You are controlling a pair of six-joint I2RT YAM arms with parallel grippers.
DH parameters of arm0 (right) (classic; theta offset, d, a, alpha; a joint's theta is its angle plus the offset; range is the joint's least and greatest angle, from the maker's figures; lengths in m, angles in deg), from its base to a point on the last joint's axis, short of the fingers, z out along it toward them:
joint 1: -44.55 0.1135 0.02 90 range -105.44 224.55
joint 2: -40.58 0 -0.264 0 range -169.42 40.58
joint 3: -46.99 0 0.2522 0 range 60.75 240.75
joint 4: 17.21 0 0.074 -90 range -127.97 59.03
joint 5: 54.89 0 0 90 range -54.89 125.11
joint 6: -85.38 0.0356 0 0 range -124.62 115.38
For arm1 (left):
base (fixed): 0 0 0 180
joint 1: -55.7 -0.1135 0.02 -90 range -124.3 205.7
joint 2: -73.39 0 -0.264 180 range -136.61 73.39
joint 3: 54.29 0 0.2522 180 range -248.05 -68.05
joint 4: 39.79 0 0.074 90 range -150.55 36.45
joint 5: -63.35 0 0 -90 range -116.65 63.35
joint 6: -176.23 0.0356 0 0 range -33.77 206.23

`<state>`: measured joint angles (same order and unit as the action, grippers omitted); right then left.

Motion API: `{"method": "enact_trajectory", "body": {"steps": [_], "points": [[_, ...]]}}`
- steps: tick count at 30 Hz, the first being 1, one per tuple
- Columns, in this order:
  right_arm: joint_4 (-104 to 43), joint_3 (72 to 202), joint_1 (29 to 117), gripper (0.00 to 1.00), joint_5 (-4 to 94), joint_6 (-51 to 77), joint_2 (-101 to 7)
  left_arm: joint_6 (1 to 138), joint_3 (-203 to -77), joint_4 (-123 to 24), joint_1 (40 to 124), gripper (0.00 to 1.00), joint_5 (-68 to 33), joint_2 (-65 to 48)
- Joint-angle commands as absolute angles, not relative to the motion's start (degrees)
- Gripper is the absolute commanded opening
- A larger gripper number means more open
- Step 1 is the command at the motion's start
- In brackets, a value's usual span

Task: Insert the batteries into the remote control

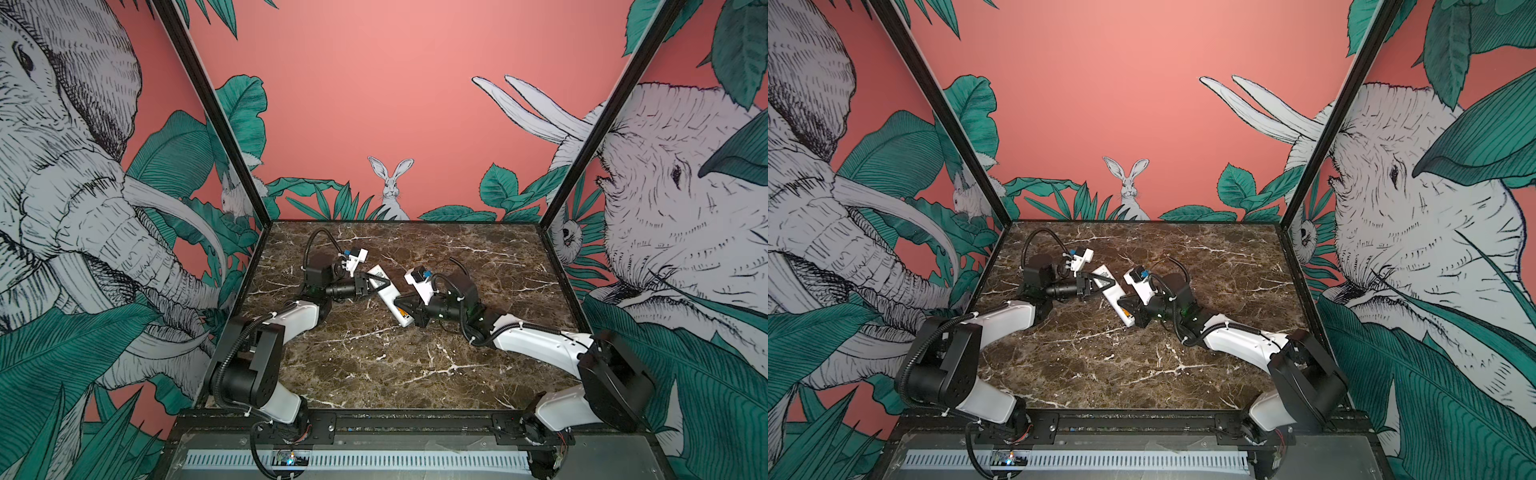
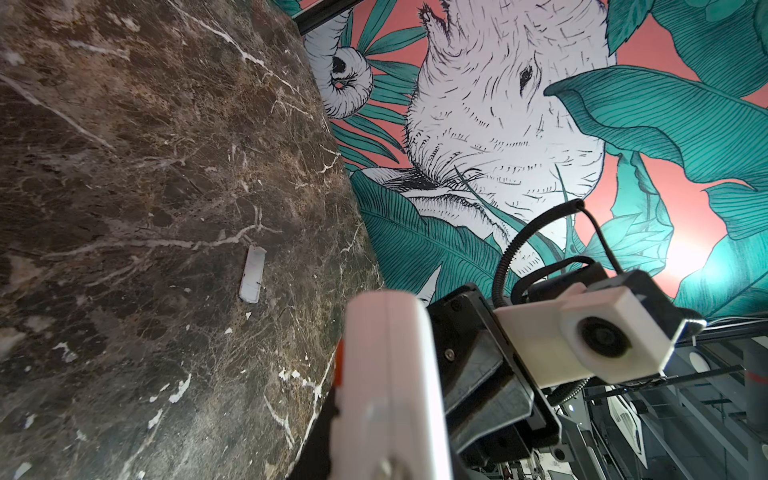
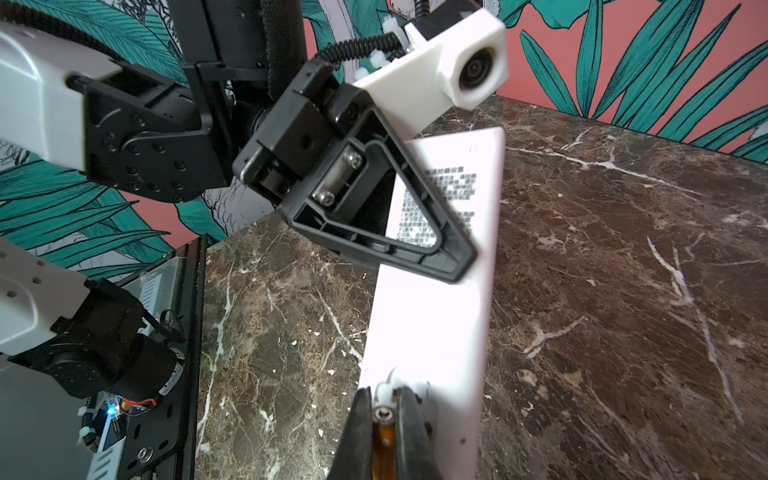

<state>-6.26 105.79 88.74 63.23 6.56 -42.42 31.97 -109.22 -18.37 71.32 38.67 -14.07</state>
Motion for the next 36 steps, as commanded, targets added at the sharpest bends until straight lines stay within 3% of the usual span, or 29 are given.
{"method": "enact_trajectory", "body": {"steps": [1,15,36], "points": [[-4.94,104.35,89.38,0.05,63.67,4.93,-42.41,30.94,-108.65,-15.16,71.52,0.03,40.10,-13.54],[-6.98,103.11,89.99,0.09,61.56,4.44,-40.39,30.94,-108.65,-14.72,71.52,0.03,39.75,-13.60],[-16.04,108.10,89.99,0.42,58.75,3.74,-37.37,40.48,-110.05,-27.92,71.40,0.03,36.08,-12.27]]}}
